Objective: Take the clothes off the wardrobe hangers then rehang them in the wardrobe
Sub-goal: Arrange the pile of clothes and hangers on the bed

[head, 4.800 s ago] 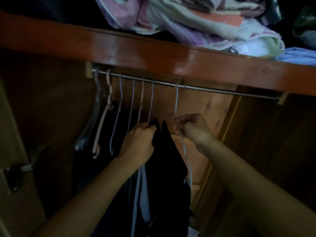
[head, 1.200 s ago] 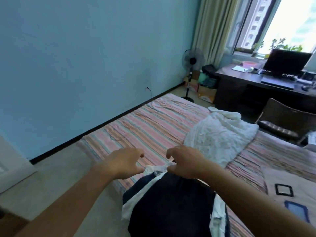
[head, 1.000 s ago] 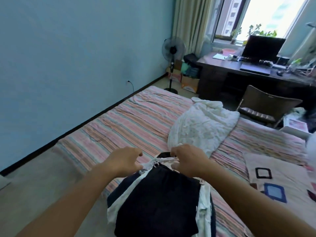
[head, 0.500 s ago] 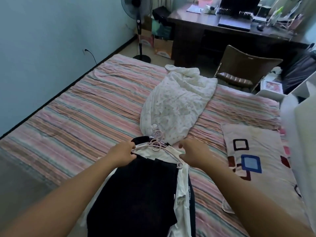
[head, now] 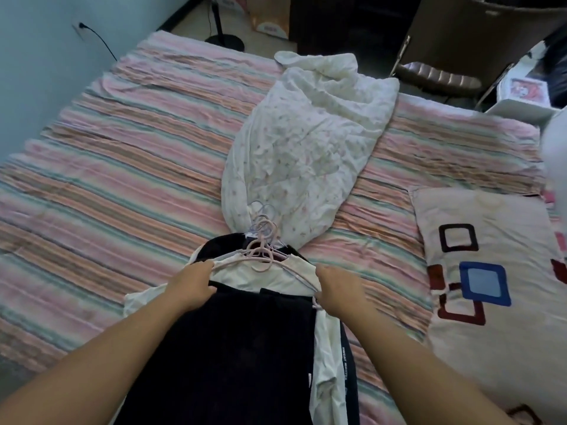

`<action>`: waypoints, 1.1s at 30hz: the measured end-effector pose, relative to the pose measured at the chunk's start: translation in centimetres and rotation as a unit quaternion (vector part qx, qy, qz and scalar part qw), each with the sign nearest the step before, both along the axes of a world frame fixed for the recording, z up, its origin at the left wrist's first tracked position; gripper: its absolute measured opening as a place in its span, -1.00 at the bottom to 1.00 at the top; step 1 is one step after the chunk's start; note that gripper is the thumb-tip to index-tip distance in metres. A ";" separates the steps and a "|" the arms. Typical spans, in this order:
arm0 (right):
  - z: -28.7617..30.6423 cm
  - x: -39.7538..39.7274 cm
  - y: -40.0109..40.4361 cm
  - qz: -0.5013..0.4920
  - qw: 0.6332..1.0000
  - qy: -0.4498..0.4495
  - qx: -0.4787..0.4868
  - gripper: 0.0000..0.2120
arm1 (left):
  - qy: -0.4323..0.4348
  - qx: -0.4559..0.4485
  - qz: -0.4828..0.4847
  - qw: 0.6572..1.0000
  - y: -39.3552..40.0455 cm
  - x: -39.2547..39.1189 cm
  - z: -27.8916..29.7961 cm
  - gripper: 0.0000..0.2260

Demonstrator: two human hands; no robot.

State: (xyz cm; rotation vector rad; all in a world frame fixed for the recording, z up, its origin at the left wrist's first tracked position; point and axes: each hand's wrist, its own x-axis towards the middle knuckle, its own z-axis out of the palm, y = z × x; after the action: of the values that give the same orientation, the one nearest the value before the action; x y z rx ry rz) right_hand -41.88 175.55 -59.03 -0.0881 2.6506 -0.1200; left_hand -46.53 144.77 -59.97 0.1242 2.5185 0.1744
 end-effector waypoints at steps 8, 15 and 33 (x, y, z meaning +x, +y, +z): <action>-12.0 -1.1 -0.8 -0.035 0.997 -0.040 -0.063 -0.61 | -0.006 -0.039 -0.030 0.999 -0.4 -2.1 -9.4 -0.38; -16.2 -2.4 -1.8 -0.082 0.990 -0.047 -0.102 -0.74 | -0.014 0.062 0.048 0.997 -1.4 -2.7 -13.3 -0.28; -8.9 -0.3 -2.6 -0.060 0.994 0.021 -0.086 -0.79 | 0.092 0.194 0.162 0.963 -3.5 -1.2 -7.5 -0.94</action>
State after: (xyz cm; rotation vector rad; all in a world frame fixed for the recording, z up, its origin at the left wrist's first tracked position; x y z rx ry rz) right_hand -42.21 172.98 -67.98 0.0122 2.6817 -0.3908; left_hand -47.72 141.22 -67.46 -0.1248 2.6426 0.8255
